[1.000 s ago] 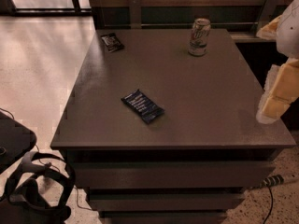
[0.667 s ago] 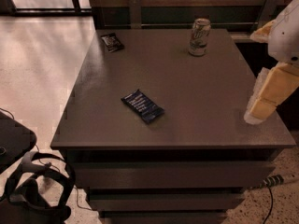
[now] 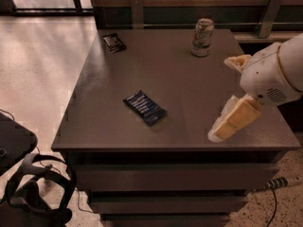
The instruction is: Move rxbar blueberry near rxbar chocolate
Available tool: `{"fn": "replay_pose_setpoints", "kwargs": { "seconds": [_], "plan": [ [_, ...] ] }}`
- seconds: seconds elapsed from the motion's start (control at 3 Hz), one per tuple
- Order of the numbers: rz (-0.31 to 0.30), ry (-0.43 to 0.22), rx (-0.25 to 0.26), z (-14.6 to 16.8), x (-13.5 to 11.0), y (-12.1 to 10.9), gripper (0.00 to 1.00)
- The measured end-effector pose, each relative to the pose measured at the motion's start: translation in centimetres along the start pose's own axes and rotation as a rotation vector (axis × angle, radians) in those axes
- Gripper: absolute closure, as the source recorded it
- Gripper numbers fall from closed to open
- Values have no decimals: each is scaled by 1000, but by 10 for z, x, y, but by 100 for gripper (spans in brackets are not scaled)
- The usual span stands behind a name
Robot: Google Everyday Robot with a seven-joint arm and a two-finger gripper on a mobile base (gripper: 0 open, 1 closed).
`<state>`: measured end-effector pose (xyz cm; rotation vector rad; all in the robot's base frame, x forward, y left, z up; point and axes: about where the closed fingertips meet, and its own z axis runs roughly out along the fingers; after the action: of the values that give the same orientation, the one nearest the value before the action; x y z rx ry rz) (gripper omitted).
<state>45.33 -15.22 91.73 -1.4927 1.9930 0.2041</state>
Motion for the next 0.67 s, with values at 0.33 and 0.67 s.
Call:
{"fn": "replay_pose_setpoints", "kwargs": {
  "seconds": [0.33,0.67],
  "plan": [
    [48,-186,36,31,-19,-7,0],
    [100,-310,94,56,-38,-22,0]
  ]
}}
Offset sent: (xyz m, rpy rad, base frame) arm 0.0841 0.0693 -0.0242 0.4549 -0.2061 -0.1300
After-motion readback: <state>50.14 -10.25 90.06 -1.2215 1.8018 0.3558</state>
